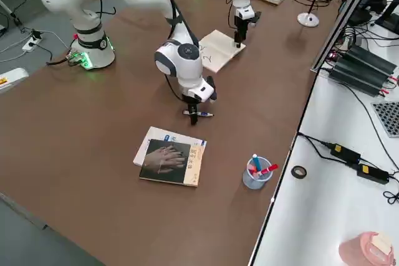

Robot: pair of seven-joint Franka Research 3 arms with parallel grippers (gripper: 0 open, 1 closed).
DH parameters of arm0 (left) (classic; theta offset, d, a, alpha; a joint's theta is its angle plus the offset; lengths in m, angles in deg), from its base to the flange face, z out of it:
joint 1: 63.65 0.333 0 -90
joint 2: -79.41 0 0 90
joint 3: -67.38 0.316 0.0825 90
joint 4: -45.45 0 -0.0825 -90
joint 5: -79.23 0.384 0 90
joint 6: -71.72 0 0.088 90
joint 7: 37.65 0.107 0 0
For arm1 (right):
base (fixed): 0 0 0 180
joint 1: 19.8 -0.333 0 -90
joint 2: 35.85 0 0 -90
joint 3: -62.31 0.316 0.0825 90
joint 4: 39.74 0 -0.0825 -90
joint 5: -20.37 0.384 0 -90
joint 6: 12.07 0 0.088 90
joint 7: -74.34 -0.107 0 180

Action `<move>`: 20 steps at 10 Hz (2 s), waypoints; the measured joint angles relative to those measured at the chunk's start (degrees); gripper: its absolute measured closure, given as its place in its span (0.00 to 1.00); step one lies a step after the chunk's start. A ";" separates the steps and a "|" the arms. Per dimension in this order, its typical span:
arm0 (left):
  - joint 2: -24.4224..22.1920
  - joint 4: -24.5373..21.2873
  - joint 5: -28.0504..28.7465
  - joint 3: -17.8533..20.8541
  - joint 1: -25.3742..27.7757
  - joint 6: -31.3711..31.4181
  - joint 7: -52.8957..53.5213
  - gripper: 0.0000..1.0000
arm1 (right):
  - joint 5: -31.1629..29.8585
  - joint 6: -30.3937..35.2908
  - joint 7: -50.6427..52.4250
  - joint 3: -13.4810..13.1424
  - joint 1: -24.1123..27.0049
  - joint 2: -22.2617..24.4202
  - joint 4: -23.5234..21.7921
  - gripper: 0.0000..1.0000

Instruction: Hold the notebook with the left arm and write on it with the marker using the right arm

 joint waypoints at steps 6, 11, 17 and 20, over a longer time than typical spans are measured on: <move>0.00 0.00 0.00 0.01 0.00 0.00 0.07 0.00 | 0.55 -1.08 -0.17 0.00 0.66 0.74 -0.07 0.66; 0.00 0.01 0.00 0.03 0.00 0.00 0.08 0.00 | 5.66 -1.01 -0.30 0.02 0.74 0.91 -0.23 0.83; 0.00 0.01 0.00 0.04 0.00 0.00 0.09 0.00 | 13.91 1.61 -1.60 -0.20 0.71 0.91 0.51 0.83; 0.00 0.02 0.00 0.04 0.00 0.00 0.09 0.00 | 14.70 6.91 -10.30 -0.16 -0.51 0.91 1.82 0.83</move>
